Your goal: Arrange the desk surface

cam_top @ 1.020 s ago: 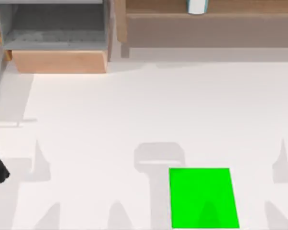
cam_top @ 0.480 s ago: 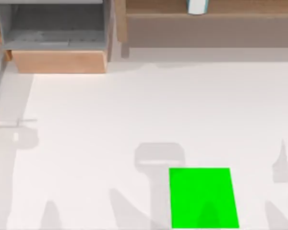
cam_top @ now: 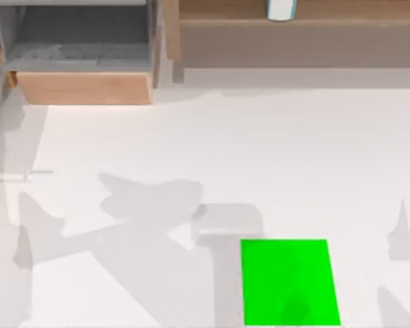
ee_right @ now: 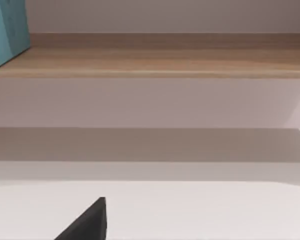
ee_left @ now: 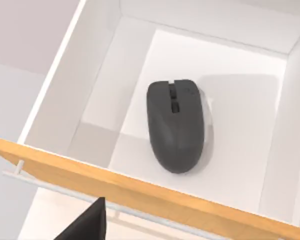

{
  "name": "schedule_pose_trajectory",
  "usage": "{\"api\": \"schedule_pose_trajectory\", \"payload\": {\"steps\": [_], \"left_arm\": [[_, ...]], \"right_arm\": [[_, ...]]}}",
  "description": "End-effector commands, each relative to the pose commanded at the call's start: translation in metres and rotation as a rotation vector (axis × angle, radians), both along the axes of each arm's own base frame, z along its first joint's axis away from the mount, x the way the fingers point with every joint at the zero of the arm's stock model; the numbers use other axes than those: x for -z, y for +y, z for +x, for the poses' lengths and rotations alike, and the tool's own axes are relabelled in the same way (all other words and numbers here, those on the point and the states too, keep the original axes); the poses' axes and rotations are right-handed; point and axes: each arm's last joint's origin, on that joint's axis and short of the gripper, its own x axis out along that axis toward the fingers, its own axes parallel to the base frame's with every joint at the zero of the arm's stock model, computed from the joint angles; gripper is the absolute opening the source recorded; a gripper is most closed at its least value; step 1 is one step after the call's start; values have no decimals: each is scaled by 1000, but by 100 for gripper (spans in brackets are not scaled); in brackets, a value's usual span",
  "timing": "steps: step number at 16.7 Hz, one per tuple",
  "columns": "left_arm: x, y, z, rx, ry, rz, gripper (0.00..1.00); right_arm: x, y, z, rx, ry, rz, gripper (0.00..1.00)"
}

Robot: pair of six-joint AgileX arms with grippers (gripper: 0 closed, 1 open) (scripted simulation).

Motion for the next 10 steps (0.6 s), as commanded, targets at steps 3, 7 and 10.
{"api": "schedule_pose_trajectory", "payload": {"steps": [3, 7, 10], "left_arm": [[25, 32, 70, -29, 178, -73, 100], [85, 59, 139, -66, 383, -156, 100], [130, 69, 169, -93, 500, -198, 100]], "right_arm": [[0, 0, 0, 0, 0, 0, 100], [0, 0, 0, 0, 0, 0, 100], [0, 0, 0, 0, 0, 0, 100]]}}
